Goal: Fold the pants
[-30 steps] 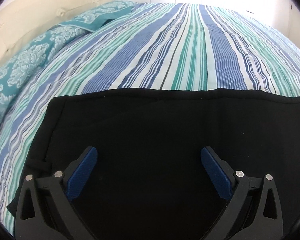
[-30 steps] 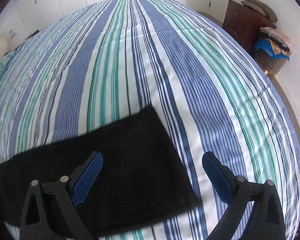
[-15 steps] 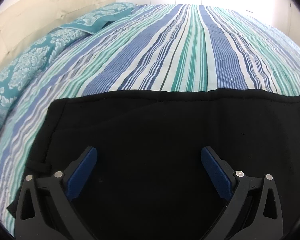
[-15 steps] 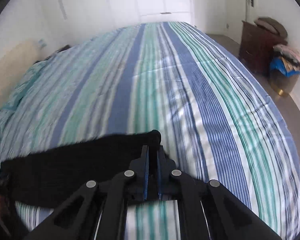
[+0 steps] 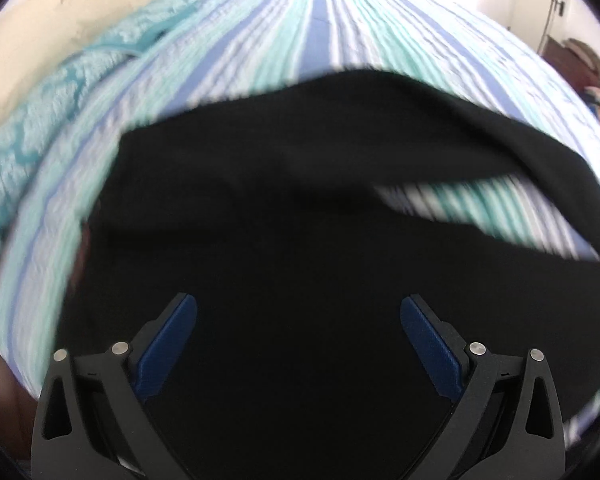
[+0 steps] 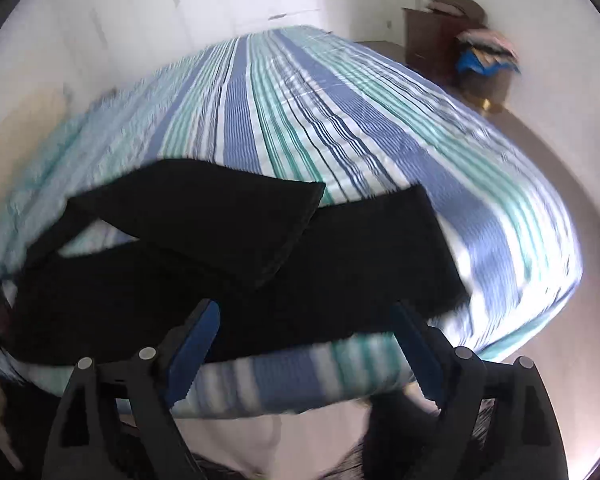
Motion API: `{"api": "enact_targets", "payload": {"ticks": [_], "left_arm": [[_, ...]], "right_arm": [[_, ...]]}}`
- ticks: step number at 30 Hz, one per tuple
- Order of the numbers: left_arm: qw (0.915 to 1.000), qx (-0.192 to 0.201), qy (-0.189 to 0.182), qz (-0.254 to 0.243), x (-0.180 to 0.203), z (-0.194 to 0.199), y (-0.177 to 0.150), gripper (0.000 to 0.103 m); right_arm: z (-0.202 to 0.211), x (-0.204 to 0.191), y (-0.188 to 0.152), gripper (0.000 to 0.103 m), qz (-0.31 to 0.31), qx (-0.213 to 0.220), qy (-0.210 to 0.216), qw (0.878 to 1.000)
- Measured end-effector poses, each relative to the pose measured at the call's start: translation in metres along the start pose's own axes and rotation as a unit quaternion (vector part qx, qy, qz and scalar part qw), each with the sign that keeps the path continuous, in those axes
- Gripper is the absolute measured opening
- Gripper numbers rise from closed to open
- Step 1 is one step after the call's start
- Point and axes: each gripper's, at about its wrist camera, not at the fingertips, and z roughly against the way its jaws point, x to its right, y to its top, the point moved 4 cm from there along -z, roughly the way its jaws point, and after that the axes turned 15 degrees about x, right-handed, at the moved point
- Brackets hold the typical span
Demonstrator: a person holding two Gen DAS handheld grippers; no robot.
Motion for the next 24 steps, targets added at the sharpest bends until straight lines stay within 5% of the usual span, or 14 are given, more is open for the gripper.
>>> {"api": "enact_targets", "payload": {"ticks": [6, 9, 11, 16, 21, 24], "left_arm": [[0.9986, -0.023, -0.003, 0.048, 0.016, 0.011, -0.038, 0.102], [0.9991, 0.008, 0.011, 0.041, 0.019, 0.006, -0.029, 0.102], [0.999, -0.019, 0.007, 0.04, 0.019, -0.014, -0.034, 0.103], [0.999, 0.037, -0.01, 0.025, 0.02, -0.01, -0.043, 0.103], [0.9987, -0.032, -0.031, 0.024, 0.018, -0.005, -0.031, 0.102], [0.994, -0.016, -0.087, 0.064, 0.014, 0.006, 0.011, 0.102]], "right_arm": [[0.005, -0.05, -0.015, 0.099, -0.06, 0.025, 0.078, 0.995], [-0.016, -0.096, -0.028, 0.1, -0.032, 0.009, 0.11, 0.993], [-0.037, -0.132, -0.041, 0.1, 0.02, -0.011, 0.119, 0.993], [-0.089, -0.172, -0.09, 0.103, 0.14, -0.067, 0.051, 0.987], [-0.081, -0.168, -0.097, 0.103, 0.113, -0.031, 0.052, 0.992], [-0.08, -0.168, -0.1, 0.103, 0.13, -0.037, 0.073, 0.988]]}}
